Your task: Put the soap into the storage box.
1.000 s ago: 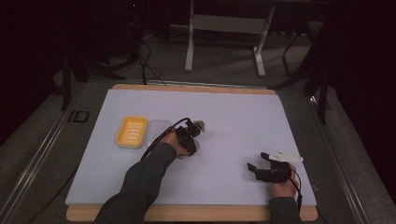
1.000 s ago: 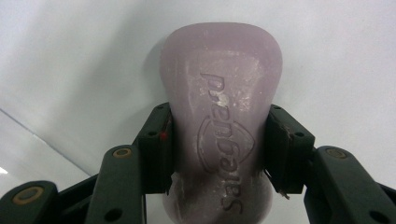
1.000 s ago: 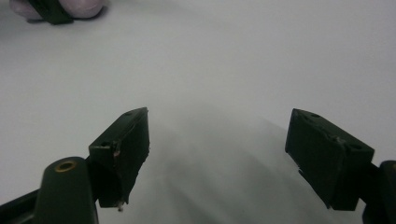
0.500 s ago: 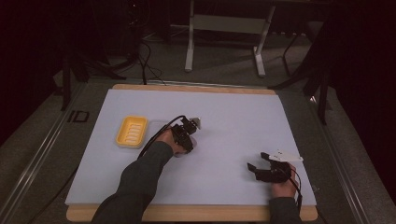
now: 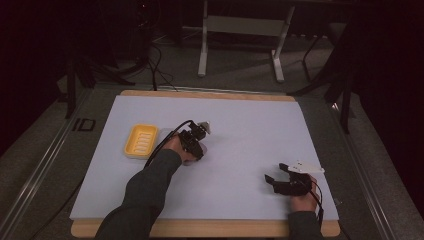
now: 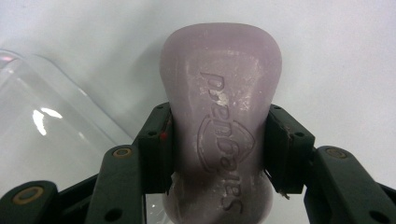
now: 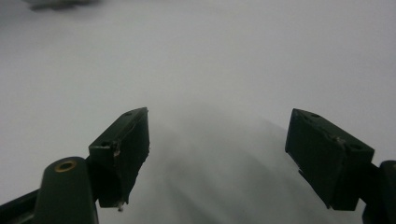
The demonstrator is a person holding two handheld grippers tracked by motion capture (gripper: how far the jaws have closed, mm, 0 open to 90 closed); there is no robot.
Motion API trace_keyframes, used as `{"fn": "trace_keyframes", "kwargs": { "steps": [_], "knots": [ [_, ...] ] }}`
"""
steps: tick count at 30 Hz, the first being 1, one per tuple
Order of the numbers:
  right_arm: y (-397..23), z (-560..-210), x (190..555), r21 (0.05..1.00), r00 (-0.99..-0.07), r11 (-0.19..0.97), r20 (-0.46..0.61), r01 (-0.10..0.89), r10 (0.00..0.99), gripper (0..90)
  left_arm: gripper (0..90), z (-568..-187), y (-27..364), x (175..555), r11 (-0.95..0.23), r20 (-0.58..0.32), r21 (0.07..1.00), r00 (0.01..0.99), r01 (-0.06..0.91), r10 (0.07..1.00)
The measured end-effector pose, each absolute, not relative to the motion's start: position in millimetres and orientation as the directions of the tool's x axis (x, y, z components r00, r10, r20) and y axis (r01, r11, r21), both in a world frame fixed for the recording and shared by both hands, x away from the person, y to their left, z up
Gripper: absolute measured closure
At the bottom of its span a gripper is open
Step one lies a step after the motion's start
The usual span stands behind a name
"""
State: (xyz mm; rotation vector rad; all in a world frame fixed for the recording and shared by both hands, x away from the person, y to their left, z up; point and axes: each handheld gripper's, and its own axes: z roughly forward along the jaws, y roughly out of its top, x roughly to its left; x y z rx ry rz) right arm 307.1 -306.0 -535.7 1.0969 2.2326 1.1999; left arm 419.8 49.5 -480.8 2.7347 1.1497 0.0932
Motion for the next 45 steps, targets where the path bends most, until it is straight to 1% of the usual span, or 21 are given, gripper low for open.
{"fn": "trace_keyframes", "kwargs": {
  "steps": [17, 45],
  "knots": [
    [-306.1, -535.7, 307.1, 0.825, -0.624, 0.331, 0.034, 0.459, 0.781, 21.4, 49.8, -469.6, 65.5, 425.1, -0.661, -0.001, 0.193, 0.673, 0.726, 0.739],
    [-306.3, -535.6, 307.1, 0.826, -0.623, 0.330, 0.034, 0.458, 0.781, 21.4, 49.7, -460.4, 98.0, 430.7, -0.587, -0.019, 0.226, 0.606, 0.777, 0.795]
  ]
}}
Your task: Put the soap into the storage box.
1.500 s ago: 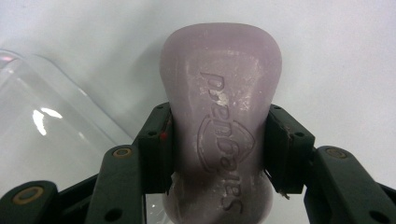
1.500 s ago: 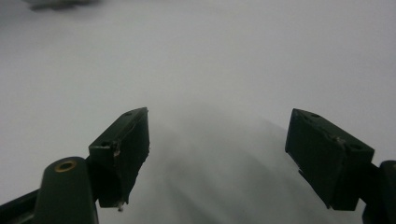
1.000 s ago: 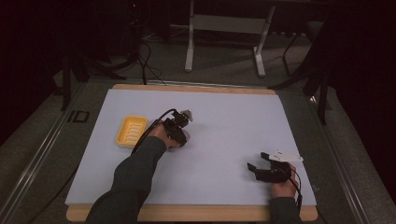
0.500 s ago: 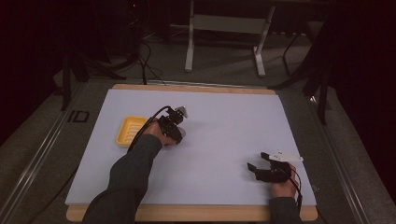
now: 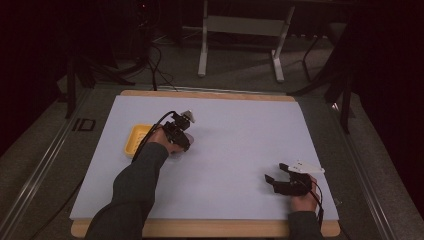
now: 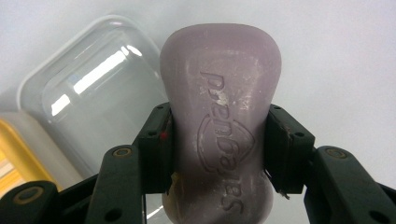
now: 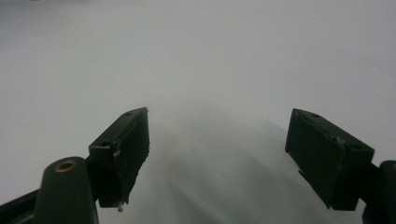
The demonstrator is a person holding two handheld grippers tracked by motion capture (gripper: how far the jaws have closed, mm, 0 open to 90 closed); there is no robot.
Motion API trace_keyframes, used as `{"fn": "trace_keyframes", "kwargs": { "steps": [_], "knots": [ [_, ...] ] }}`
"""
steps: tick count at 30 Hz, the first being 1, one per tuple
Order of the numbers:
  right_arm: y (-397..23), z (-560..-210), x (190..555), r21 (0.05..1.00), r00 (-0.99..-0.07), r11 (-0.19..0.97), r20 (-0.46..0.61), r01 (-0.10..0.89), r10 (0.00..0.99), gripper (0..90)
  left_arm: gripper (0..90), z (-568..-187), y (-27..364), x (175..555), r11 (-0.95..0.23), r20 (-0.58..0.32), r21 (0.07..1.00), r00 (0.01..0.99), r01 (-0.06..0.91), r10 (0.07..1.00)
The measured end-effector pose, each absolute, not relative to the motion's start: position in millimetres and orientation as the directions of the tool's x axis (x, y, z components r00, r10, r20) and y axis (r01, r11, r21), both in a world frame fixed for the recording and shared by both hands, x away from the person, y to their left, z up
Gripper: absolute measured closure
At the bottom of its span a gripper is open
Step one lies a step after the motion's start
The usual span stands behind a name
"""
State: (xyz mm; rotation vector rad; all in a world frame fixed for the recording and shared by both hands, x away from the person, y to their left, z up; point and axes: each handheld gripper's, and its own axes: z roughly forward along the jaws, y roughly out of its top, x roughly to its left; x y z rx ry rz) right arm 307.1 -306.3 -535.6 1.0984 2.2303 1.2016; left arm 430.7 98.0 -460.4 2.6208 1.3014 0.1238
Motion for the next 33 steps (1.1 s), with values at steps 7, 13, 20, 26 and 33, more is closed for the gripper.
{"fn": "trace_keyframes", "kwargs": {
  "steps": [7, 13, 20, 26, 33],
  "knots": [
    [-306.3, -535.7, 307.1, 0.826, -0.623, 0.330, 0.034, 0.458, 0.781, 21.4, 49.8, -459.0, 106.4, 431.1, -0.574, -0.009, 0.222, 0.590, 0.788, 0.807],
    [-306.2, -535.7, 307.1, 0.825, -0.623, 0.330, 0.033, 0.458, 0.781, 21.4, 49.8, -457.5, 111.4, 431.7, -0.552, -0.016, 0.230, 0.571, 0.801, 0.821],
    [-306.1, -535.7, 307.1, 0.825, -0.623, 0.330, 0.033, 0.458, 0.781, 21.5, 49.8, -455.9, 119.1, 432.2, -0.530, -0.017, 0.242, 0.550, 0.813, 0.835],
    [-306.1, -535.7, 307.0, 0.825, -0.623, 0.330, 0.033, 0.458, 0.782, 21.4, 49.8, -455.0, 126.0, 433.2, -0.517, -0.019, 0.241, 0.536, 0.821, 0.844],
    [-306.1, -535.7, 307.0, 0.825, -0.623, 0.330, 0.033, 0.458, 0.782, 21.4, 49.8, -453.9, 133.0, 433.8, -0.500, -0.020, 0.241, 0.520, 0.831, 0.854]
  ]
}}
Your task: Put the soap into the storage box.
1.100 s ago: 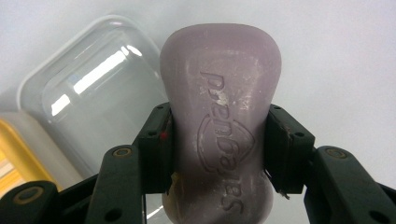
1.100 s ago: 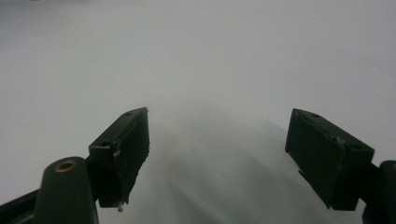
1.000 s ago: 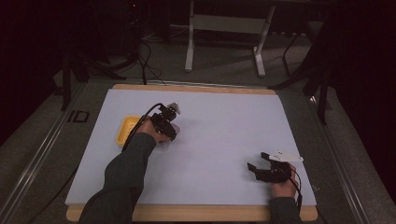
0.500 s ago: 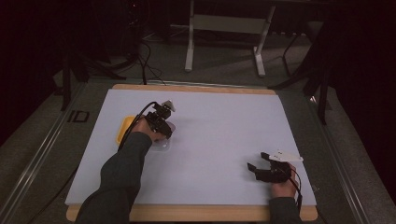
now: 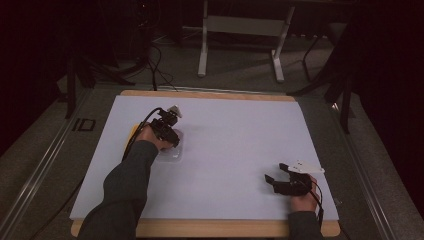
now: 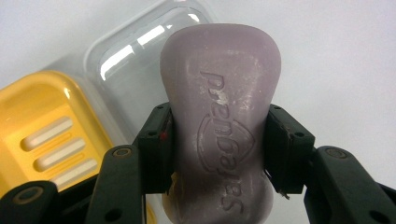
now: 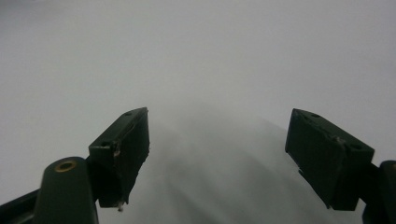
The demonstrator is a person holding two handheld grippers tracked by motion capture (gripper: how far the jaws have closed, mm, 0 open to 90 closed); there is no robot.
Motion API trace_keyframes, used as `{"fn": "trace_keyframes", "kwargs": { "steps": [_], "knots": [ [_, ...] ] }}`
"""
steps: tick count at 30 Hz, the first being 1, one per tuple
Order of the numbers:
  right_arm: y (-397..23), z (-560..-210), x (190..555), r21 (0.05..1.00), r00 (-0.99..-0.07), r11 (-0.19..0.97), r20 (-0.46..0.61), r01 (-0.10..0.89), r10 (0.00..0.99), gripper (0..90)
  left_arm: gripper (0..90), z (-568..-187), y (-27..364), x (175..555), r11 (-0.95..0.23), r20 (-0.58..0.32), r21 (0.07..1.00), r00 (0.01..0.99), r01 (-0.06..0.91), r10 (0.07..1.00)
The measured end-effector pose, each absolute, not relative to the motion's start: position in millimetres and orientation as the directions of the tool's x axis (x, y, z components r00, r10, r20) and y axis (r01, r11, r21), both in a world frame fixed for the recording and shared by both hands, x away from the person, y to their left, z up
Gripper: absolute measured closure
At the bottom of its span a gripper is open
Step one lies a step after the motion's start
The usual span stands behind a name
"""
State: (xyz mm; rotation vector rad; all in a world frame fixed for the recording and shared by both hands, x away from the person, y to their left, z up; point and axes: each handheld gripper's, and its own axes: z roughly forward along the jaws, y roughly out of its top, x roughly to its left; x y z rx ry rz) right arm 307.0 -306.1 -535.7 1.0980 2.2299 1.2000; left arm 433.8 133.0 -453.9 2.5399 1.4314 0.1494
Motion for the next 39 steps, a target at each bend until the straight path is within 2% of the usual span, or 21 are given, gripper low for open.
{"fn": "trace_keyframes", "kwargs": {
  "steps": [39],
  "knots": [
    [-306.3, -535.7, 307.0, 0.826, -0.622, 0.329, 0.033, 0.458, 0.782, 21.4, 49.8, -451.7, 163.8, 438.3, -0.410, -0.024, 0.256, 0.430, 0.875, 0.903]
  ]
}}
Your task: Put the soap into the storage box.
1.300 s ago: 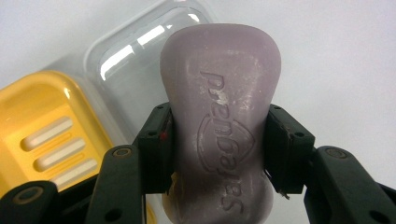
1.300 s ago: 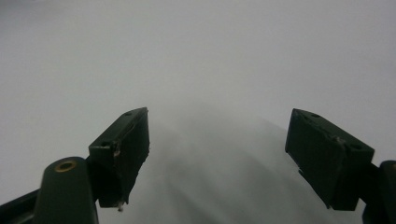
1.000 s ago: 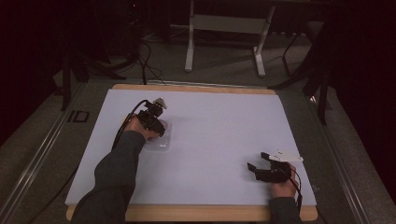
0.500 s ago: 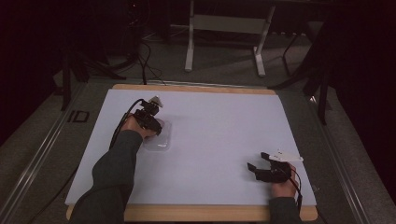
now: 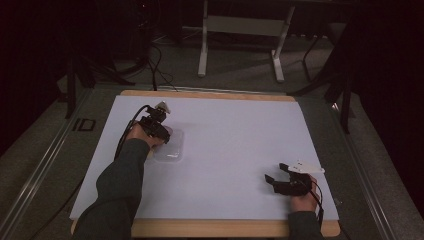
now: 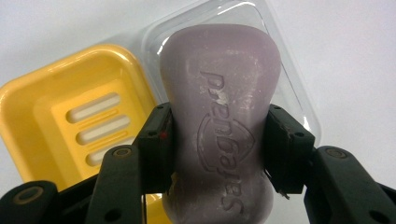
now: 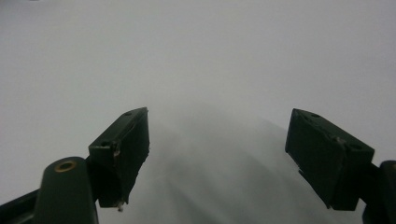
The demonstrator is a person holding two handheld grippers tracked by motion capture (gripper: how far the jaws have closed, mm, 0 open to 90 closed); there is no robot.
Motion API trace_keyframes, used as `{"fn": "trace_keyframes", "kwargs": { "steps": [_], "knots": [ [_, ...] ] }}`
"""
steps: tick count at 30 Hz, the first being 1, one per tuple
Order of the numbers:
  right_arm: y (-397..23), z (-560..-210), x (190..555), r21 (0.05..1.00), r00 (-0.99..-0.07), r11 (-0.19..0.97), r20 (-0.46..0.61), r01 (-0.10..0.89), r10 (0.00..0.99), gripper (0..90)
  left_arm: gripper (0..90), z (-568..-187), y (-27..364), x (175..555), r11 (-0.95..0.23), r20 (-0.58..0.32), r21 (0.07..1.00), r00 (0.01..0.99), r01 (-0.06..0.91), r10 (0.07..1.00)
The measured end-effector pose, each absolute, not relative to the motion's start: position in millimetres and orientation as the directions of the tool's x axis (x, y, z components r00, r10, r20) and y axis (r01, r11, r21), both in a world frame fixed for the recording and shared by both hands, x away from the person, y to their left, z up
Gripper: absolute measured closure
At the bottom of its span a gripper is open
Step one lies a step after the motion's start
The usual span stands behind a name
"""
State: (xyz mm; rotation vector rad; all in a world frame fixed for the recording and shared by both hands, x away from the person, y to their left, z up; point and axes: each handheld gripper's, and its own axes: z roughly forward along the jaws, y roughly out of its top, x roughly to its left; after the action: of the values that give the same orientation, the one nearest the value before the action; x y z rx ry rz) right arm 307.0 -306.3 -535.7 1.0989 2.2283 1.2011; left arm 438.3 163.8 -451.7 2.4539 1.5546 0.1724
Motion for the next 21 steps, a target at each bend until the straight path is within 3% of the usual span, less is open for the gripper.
{"fn": "trace_keyframes", "kwargs": {
  "steps": [21],
  "knots": [
    [-306.2, -535.6, 306.7, 0.827, -0.622, 0.330, 0.031, 0.456, 0.783, 21.4, 49.8, -447.2, 185.1, 437.7, -0.339, -0.014, 0.285, 0.357, 0.897, 0.934]
  ]
}}
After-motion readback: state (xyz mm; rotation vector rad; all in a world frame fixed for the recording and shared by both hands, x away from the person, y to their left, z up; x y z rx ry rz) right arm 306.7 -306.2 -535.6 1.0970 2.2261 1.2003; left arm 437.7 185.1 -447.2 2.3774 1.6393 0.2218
